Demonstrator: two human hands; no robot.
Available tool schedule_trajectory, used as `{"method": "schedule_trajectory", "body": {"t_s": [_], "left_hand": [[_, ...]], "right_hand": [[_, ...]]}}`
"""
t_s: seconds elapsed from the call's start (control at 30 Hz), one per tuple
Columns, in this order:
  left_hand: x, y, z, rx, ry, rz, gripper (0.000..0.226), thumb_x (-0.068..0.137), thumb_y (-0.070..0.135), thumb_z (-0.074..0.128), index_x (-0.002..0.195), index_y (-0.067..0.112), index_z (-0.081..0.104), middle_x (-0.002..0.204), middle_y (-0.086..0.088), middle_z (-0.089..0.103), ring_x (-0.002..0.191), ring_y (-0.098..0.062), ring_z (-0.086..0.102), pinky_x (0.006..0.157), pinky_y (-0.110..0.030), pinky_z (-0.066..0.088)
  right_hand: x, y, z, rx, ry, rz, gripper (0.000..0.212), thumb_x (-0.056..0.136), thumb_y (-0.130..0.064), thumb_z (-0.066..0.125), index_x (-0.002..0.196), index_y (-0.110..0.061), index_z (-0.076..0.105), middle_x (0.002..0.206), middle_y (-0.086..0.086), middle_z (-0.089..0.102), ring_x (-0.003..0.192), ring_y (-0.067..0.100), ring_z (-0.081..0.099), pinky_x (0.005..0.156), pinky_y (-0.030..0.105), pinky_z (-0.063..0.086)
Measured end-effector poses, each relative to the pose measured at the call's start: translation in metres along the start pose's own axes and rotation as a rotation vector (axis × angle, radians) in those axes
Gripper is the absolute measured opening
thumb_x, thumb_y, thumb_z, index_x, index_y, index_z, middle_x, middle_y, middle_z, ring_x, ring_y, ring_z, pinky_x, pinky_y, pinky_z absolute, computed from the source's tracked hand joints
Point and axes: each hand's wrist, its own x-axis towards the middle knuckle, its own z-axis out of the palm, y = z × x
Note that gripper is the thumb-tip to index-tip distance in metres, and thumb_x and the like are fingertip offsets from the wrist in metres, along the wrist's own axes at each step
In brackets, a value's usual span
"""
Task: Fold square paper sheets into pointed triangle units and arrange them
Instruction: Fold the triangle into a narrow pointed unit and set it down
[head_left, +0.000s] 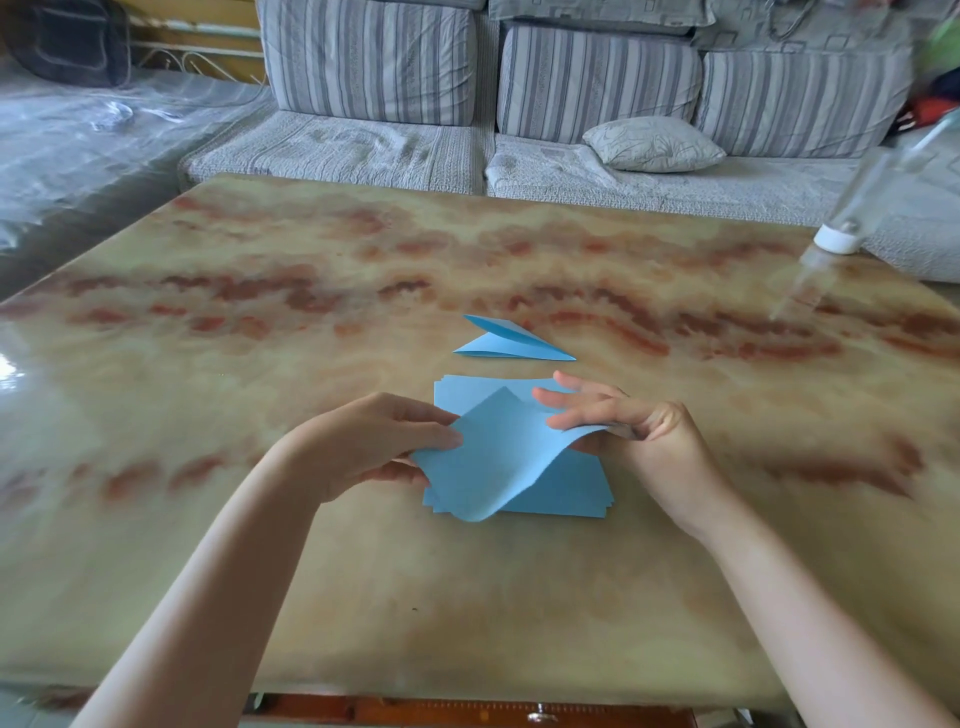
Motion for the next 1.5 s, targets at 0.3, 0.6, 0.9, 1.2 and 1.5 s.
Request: {"method": "schedule_trajectory", "body": {"t_s": [0.3, 0.6, 0.9, 1.2, 1.5], "left_hand": [[0.0, -0.001, -0.005, -0.154, 0.117, 0.144, 0.02, 0.091, 0.002, 0.054, 0.094, 0.014, 0.07, 0.086, -0.001, 0.071, 0.068, -0.006, 0.066, 0.059, -0.018, 0.054], [-0.004, 0.002, -0.001, -0.228, -0.001, 0.234, 0.021, 0.095, 0.0, 0.047, 0.107, 0.006, 0.064, 0.099, -0.009, 0.073, 0.091, -0.022, 0.071, 0.069, -0.029, 0.059], [-0.009, 0.01, 0.011, 0.023, 0.06, 0.268, 0.047, 0.071, 0.065, 0.048, 0.098, 0.033, 0.07, 0.094, 0.008, 0.074, 0.083, -0.013, 0.071, 0.072, -0.021, 0.056], [-0.002, 0.004, 0.018, 0.125, 0.233, 0.347, 0.014, 0.078, 0.029, 0.076, 0.091, 0.031, 0.07, 0.08, 0.009, 0.074, 0.069, -0.007, 0.068, 0.058, -0.014, 0.047], [-0.002, 0.004, 0.021, 0.127, 0.204, 0.365, 0.01, 0.085, 0.028, 0.07, 0.092, 0.021, 0.073, 0.08, 0.002, 0.074, 0.067, -0.011, 0.066, 0.061, -0.022, 0.045]], "right_hand": [[0.002, 0.011, -0.006, -0.228, 0.038, -0.004, 0.015, 0.067, -0.054, 0.077, 0.076, -0.042, 0.077, 0.138, -0.023, 0.051, 0.14, -0.004, 0.022, 0.115, 0.033, 0.025], [0.006, 0.005, -0.003, 0.062, 0.247, 0.157, 0.021, 0.067, -0.022, 0.076, 0.077, -0.005, 0.071, 0.103, 0.005, 0.07, 0.096, 0.008, 0.063, 0.079, 0.01, 0.043], [0.008, 0.002, 0.004, 0.011, 0.247, 0.2, 0.021, 0.072, -0.023, 0.078, 0.082, -0.006, 0.073, 0.078, -0.002, 0.063, 0.069, 0.016, 0.05, 0.063, 0.011, 0.042], [0.009, -0.002, 0.01, 0.018, 0.296, 0.181, 0.022, 0.064, -0.027, 0.079, 0.081, -0.018, 0.068, 0.072, -0.009, 0.066, 0.064, 0.008, 0.059, 0.064, 0.015, 0.047], [0.01, -0.006, 0.01, 0.078, 0.303, 0.234, 0.015, 0.076, -0.013, 0.076, 0.09, -0.016, 0.071, 0.088, 0.0, 0.074, 0.064, 0.012, 0.061, 0.062, 0.015, 0.049]]}}
